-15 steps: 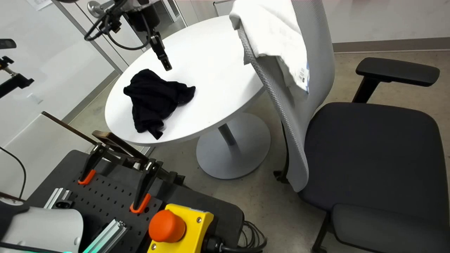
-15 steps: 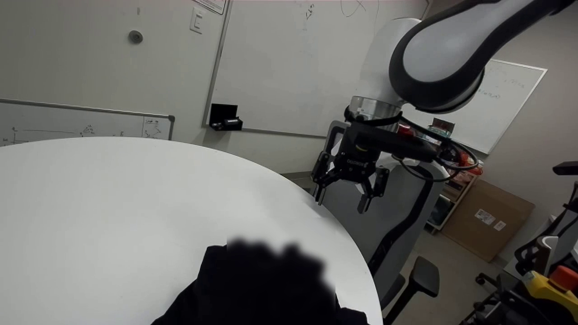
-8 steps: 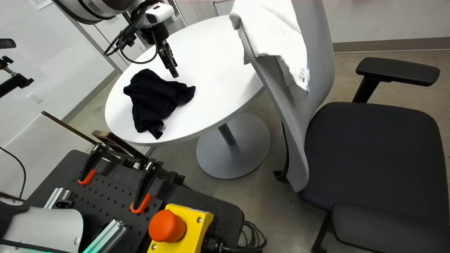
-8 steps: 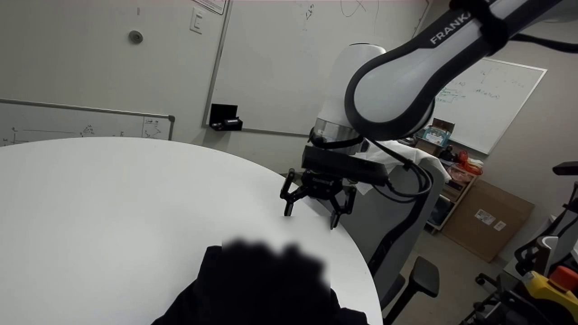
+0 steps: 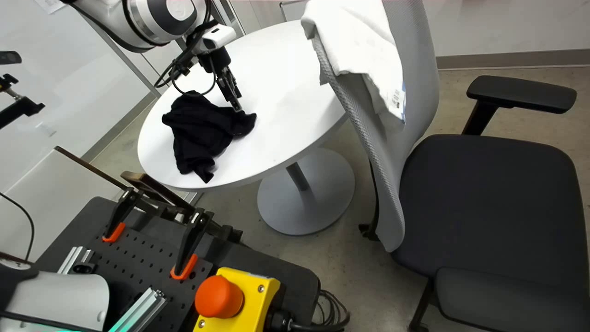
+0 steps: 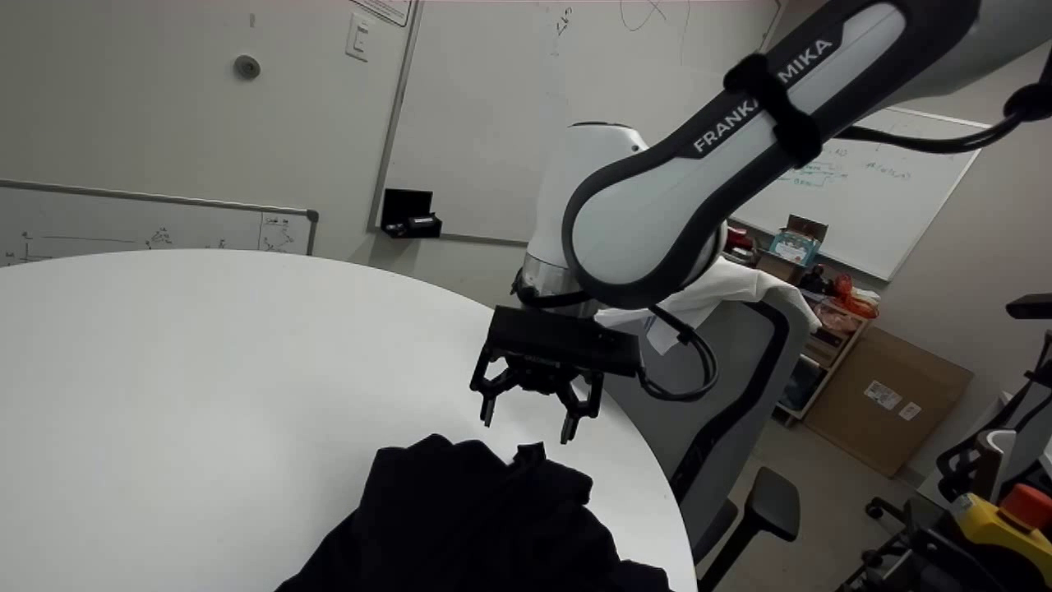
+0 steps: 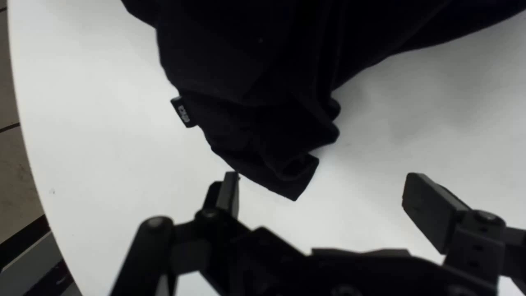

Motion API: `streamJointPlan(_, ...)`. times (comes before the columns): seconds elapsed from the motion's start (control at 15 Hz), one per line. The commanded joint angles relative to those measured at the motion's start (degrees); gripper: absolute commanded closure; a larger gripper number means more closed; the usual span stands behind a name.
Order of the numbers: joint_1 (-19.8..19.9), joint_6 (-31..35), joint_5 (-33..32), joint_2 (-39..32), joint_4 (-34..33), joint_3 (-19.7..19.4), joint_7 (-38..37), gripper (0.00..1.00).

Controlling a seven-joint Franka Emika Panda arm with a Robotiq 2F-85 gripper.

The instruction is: Get the black cloth from the table and put it on the chair's backrest

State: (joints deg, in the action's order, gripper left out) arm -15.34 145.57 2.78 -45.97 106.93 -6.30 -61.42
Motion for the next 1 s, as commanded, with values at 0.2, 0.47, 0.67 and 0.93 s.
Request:
streamJointPlan(0.2,-1.98,-4.07,-1.39,-4.58,-3.96,-2.03,-3.06,0.0)
streamJointPlan(0.47,-2.3,-6.08,-1.4,-5.53,-4.81,-1.7,-2.91,0.28)
streamJointPlan(0.67,-2.36,-7.13,-1.48,-5.65,-5.48,-1.53,-2.53,0.49)
streamJointPlan(0.93,-2.17,-7.47,-1.43,-5.23,-6.08,-1.33,-2.11,0.8)
